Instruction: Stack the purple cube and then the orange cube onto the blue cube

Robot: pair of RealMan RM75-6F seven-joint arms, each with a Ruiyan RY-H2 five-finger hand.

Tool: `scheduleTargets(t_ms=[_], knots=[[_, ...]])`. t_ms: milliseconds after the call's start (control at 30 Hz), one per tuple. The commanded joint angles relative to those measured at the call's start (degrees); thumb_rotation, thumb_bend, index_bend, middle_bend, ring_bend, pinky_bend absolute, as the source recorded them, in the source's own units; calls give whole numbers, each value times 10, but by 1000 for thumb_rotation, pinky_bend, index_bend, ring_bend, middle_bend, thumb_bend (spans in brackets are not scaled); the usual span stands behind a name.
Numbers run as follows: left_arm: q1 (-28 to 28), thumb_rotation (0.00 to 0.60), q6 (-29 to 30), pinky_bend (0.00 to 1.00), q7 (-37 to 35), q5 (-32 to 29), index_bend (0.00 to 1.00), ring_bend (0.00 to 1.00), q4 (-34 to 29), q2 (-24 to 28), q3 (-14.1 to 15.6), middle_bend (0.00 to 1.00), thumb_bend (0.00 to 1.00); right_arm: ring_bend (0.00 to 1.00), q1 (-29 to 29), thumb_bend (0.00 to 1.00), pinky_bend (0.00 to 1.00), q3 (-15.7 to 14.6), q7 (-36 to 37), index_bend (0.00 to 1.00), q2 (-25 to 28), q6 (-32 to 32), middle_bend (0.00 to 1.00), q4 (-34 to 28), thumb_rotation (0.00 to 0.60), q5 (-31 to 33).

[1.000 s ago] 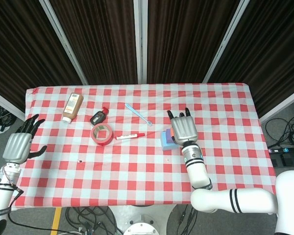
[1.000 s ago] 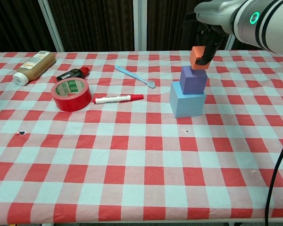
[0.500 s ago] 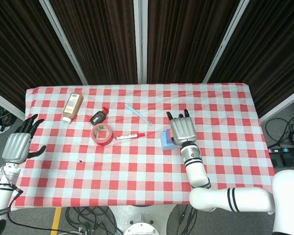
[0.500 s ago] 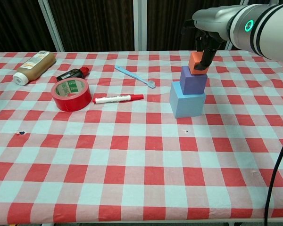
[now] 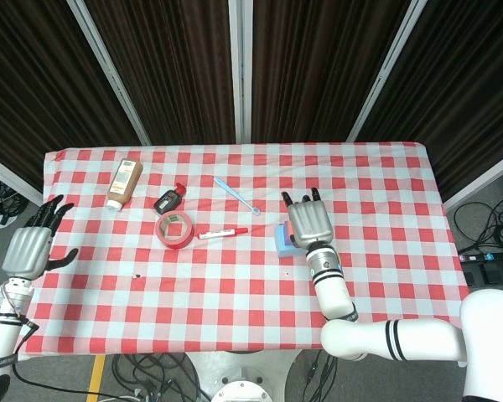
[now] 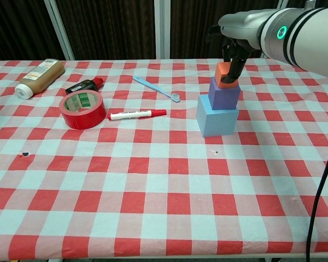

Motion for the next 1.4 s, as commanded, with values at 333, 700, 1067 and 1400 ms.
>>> scheduleTargets(t_ms=[333, 700, 1067, 1400], knots=[[-1, 600, -3, 234, 0, 1, 167, 89, 3, -2, 2, 109, 311, 211, 1, 161, 72, -2, 4, 99, 9, -10, 442, -6, 600, 3], [-1, 600, -3, 234, 1, 2, 167, 89, 3, -3, 2, 109, 311, 132, 1, 151, 76, -5, 12, 81, 24, -5, 313, -19, 600, -9], [-2, 600, 0, 234, 8, 7, 167, 89, -4, -1, 3, 109, 311, 109, -106, 154, 74, -79, 39, 81, 168, 174, 305, -204, 600, -218], [-5, 600, 9, 233, 15, 28, 167, 89, -9, -6, 10, 109, 311, 0, -297, 106, 9, -236, 214, 0, 156, 274, 126, 49, 600, -481]])
